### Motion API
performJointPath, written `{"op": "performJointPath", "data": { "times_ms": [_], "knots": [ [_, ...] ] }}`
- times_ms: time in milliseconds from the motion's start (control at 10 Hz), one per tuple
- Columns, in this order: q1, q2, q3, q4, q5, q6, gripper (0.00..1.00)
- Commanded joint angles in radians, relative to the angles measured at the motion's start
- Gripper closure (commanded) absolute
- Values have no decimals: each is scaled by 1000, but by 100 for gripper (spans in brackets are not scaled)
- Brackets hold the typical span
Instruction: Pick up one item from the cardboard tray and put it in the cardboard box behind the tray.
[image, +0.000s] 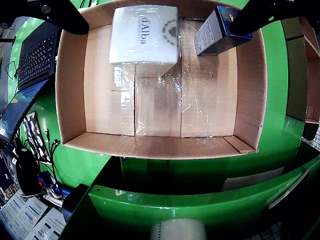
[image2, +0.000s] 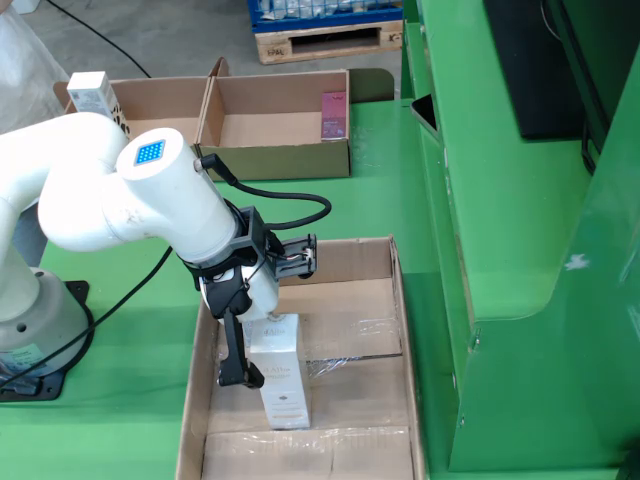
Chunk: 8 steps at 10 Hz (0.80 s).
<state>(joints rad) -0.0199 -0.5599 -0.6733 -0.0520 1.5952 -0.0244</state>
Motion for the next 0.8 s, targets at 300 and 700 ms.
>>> {"op": "performJointPath", "data": {
  "times_ms": [300, 700],
  "knots": [
    [-1, -70, 170, -52, 11, -15, 0],
    [5, -84, 179, -50, 12, -16, 0]
  ]
}}
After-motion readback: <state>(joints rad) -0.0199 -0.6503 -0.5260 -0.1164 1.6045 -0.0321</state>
